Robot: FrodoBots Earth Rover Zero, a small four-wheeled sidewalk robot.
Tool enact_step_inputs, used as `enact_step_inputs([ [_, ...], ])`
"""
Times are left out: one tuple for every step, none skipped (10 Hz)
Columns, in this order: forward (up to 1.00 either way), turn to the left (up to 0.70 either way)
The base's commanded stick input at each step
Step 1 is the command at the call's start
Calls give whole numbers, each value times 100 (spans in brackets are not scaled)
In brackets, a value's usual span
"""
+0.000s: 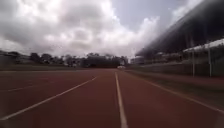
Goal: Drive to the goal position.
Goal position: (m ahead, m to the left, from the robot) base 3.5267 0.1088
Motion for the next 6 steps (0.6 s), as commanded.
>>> enact_step_inputs([
  [70, 0],
  [70, 0],
  [70, 0],
  [70, 0],
  [70, 0],
  [70, 0],
])
